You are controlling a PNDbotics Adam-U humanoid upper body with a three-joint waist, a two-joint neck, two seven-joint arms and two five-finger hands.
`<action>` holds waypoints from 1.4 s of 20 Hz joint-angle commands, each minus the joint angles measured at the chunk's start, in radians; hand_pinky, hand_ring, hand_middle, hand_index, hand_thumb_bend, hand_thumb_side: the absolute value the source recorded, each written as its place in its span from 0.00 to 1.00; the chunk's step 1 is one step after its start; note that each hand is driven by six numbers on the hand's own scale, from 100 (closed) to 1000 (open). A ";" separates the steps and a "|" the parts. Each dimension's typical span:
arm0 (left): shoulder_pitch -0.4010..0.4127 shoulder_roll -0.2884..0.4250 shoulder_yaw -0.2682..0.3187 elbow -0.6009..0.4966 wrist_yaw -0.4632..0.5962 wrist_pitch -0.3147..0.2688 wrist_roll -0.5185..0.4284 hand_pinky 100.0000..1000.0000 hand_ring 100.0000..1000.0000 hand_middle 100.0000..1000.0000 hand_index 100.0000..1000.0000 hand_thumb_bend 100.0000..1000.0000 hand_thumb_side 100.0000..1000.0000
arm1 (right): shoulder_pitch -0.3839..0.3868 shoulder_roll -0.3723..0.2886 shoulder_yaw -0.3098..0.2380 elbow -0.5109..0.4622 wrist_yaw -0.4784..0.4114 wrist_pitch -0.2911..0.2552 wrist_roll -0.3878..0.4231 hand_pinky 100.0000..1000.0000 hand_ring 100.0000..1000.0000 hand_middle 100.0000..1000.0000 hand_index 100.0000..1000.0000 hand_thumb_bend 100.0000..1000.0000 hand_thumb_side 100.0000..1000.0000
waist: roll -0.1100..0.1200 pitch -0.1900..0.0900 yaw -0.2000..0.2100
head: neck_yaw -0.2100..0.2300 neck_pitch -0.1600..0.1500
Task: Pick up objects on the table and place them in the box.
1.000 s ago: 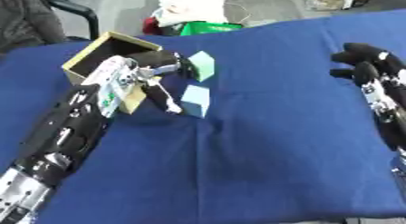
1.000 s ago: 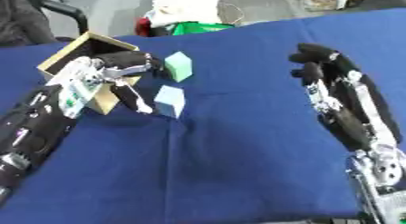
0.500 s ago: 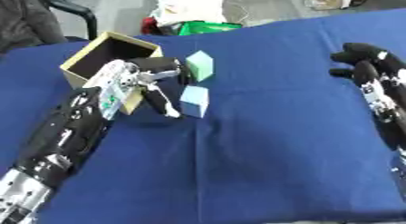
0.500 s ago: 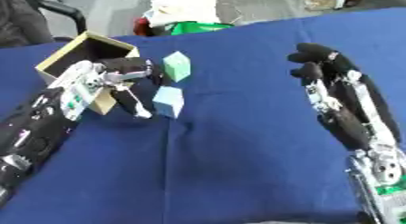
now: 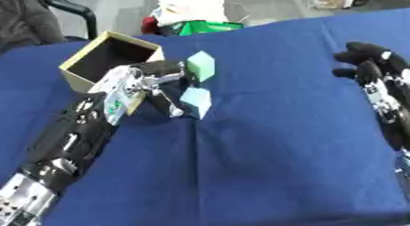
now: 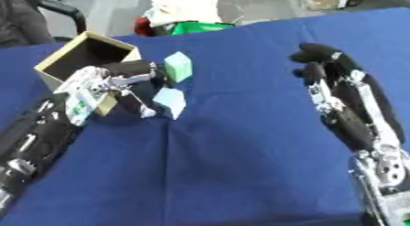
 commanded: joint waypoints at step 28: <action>-0.042 0.187 0.270 0.125 -0.168 0.269 0.213 0.75 0.71 0.71 0.86 0.68 0.38 | -0.002 -0.003 -0.005 -0.007 -0.003 -0.002 -0.003 0.75 0.83 0.68 0.82 0.00 0.58 | -0.005 -0.027 0.013 | -0.013 -0.006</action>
